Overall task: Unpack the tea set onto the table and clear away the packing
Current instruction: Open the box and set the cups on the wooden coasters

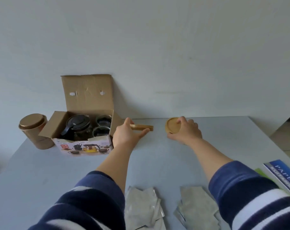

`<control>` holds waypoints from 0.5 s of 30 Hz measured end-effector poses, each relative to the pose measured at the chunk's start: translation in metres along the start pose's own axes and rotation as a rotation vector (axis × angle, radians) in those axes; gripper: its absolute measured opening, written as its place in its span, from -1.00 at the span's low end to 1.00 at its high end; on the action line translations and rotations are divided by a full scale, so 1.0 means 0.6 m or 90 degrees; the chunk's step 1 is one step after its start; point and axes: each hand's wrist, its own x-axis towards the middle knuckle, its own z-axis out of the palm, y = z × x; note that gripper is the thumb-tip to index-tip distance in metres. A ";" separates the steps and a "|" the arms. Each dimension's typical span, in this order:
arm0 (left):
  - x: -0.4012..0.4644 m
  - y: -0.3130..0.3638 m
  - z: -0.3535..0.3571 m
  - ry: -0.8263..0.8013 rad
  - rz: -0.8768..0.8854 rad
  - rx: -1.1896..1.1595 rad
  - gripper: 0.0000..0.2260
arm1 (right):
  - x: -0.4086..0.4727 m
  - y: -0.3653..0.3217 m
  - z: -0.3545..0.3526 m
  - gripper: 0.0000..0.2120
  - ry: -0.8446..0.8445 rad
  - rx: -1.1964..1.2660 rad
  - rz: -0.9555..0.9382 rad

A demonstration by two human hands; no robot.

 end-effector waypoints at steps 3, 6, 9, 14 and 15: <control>0.008 0.043 0.093 -0.040 -0.060 -0.018 -0.48 | 0.053 0.086 -0.007 -0.38 -0.031 -0.030 0.018; 0.019 0.070 0.175 -0.076 -0.108 -0.017 -0.48 | 0.101 0.167 0.002 -0.37 -0.055 -0.038 0.023; 0.035 0.089 0.229 -0.089 -0.140 -0.023 -0.49 | 0.145 0.225 0.021 -0.37 -0.063 -0.052 0.018; 0.065 0.106 0.270 -0.083 -0.162 -0.010 -0.50 | 0.209 0.275 0.061 -0.39 -0.073 -0.048 0.008; 0.071 0.109 0.275 -0.081 -0.164 -0.008 -0.50 | 0.220 0.279 0.067 -0.38 -0.078 -0.050 0.008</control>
